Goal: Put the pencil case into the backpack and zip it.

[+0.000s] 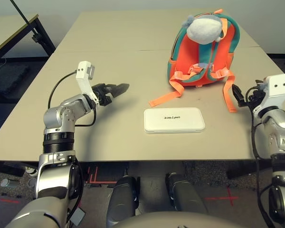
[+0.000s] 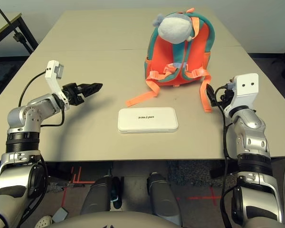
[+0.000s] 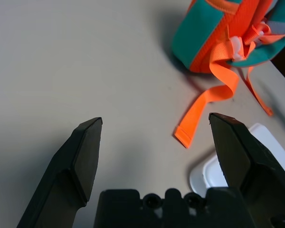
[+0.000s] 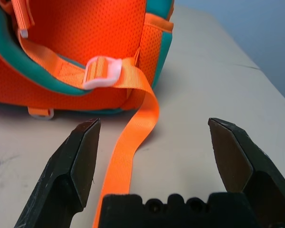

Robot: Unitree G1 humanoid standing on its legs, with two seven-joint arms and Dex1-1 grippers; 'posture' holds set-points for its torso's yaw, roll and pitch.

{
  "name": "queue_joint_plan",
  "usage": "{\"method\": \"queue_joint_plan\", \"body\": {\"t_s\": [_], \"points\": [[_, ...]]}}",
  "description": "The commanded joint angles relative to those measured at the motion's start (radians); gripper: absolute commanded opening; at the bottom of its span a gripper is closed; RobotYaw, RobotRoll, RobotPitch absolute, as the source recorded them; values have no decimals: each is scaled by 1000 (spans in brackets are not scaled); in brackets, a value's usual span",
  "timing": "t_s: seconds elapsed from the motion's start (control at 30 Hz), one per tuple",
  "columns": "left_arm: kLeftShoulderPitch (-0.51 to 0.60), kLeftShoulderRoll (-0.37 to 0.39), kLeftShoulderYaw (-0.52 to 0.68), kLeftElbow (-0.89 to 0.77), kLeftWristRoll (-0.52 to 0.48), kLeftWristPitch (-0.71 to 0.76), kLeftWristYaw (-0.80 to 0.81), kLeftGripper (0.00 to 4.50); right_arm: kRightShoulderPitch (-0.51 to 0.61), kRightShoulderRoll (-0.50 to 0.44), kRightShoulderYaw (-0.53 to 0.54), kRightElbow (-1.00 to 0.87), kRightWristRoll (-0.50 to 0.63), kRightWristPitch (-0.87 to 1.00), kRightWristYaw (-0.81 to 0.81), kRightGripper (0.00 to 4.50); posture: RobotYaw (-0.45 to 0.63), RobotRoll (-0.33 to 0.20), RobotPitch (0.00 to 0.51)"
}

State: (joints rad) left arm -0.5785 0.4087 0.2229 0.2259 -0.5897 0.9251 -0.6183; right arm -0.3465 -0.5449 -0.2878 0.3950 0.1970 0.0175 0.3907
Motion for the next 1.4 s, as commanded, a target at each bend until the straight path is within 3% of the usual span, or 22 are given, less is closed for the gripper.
{"method": "queue_joint_plan", "body": {"t_s": [0.03,0.57,0.97,1.23,1.4], "points": [[-1,-1,7,-11,-35,64,-1,4500,19,-12,2,-23,-5,14,10,4479,-242,0,96],[-13,-8,3,51,-58,97,-18,4500,59,-21,8,-89,-24,28,17,4479,-294,0,91],[-29,-10,33,83,-181,421,-22,4500,75,-59,50,-140,-50,41,93,4479,-274,0,91],[-20,-19,45,106,-188,540,-5,4500,72,-62,77,-145,-61,38,123,4428,-272,0,86],[-26,-23,63,133,-181,605,4,4500,88,-68,86,-159,-68,38,134,2620,-275,0,87]]}}
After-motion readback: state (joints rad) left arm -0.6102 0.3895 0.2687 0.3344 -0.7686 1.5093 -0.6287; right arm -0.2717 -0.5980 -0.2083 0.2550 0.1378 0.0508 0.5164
